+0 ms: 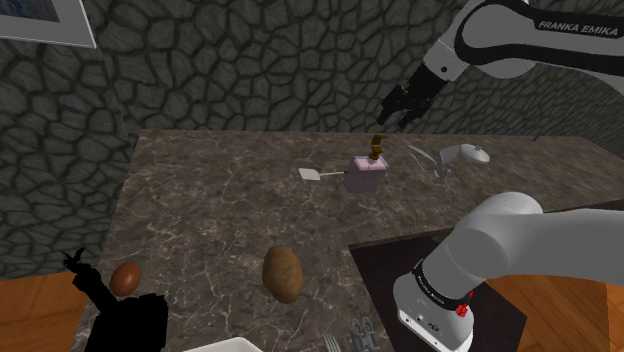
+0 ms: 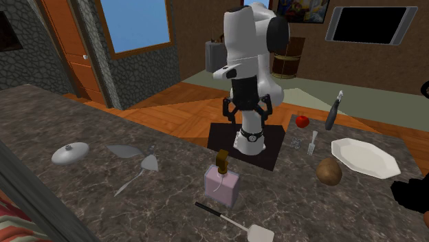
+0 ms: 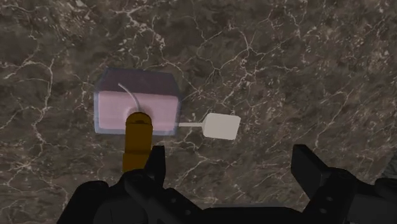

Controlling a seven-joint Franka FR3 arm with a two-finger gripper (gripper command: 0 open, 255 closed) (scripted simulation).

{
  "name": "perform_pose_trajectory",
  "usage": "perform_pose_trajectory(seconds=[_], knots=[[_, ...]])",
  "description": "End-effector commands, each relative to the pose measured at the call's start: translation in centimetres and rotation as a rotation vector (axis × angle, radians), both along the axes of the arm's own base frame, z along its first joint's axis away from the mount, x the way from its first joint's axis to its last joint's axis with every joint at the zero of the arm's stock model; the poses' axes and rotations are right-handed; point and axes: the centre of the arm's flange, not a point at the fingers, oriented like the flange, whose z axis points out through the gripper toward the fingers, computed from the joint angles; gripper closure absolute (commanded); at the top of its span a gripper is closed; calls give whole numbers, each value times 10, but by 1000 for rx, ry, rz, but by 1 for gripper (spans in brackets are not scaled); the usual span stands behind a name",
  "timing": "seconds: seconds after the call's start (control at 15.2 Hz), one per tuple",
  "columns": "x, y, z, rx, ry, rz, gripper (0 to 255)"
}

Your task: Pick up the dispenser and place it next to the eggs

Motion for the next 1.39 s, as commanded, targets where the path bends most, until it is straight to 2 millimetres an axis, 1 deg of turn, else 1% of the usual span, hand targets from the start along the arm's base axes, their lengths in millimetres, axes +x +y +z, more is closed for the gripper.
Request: perform_pose_trajectory(seconds=[0.0,0.46,0.53,0.99,1.06,1.32], knots=[[-1,-16,-22,2,-17,-15,0],[-3,-69,-99,11,-70,-67,0],[-3,-75,-107,12,-76,-73,0],[8,-69,-142,12,-76,-73,0],[9,-69,-145,12,-76,-73,0],[9,-69,-145,12,-76,-73,0]])
